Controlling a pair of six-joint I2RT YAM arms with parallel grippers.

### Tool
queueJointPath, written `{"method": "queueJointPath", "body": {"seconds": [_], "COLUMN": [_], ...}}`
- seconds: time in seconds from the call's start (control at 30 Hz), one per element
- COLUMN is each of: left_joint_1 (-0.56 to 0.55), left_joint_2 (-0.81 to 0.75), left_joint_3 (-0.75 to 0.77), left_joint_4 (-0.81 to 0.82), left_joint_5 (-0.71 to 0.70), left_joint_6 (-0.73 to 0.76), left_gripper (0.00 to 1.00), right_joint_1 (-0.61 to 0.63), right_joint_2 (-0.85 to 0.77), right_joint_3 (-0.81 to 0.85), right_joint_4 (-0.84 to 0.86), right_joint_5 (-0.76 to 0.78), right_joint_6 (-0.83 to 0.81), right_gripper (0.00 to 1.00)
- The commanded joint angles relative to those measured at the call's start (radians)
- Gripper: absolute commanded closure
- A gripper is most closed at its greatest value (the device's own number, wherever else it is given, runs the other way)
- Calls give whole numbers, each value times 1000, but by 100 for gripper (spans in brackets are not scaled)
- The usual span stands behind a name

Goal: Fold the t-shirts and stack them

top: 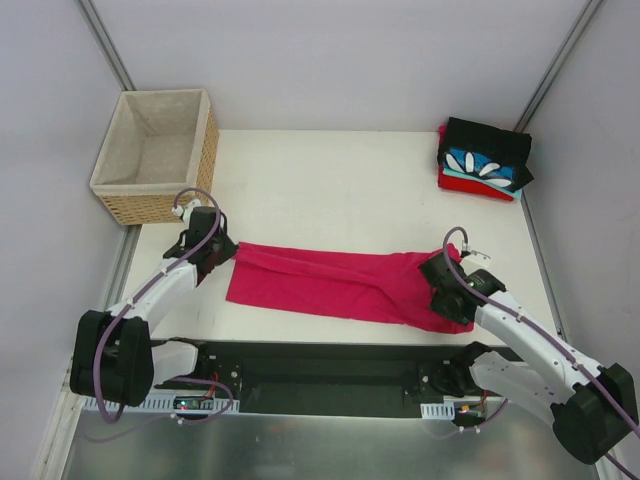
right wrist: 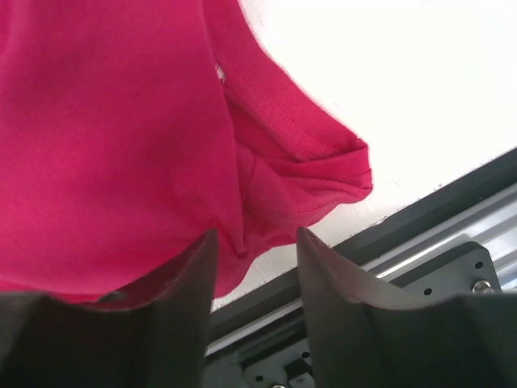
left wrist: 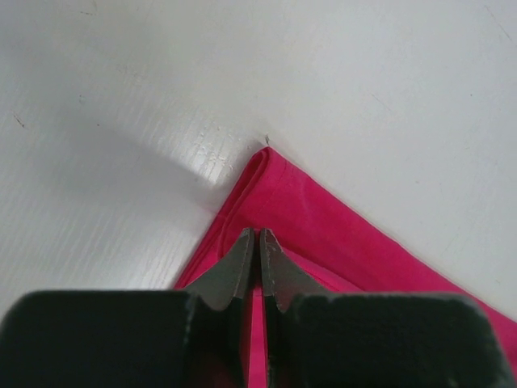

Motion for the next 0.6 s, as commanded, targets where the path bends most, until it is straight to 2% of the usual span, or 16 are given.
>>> {"method": "queueJointPath", "body": {"seconds": [0.0,0.03,0.07,0.1,0.13,0.43,0.57], "left_joint_1": [-20,-22,-22,-25,-25,-31,-29], "left_joint_2": [-73,-87,-118,-135,-152,-345,-315], "left_joint_3": [-33,-39,-53,-59,-65,-115,-90], "left_joint_4": [-3,-8,-13,-26,-37,-147,-138], "left_joint_5": [-29,-30,-30,-32,-33,-47,-47], "left_joint_6": [-5,-6,-5,-8,-11,-12,-31], "left_gripper": [86,80,70,51,49,53,53], "right_joint_1": [8,6,8,8,9,6,2], "right_joint_2": [23,26,29,42,50,185,265], "right_joint_3": [111,128,166,183,202,317,335], "right_joint_4": [-44,-45,-45,-42,-38,65,149], "right_joint_5": [129,140,160,169,175,200,195], "right_joint_6": [6,-5,-11,-28,-37,-112,-151], "right_gripper": [48,41,39,38,35,35,35]}}
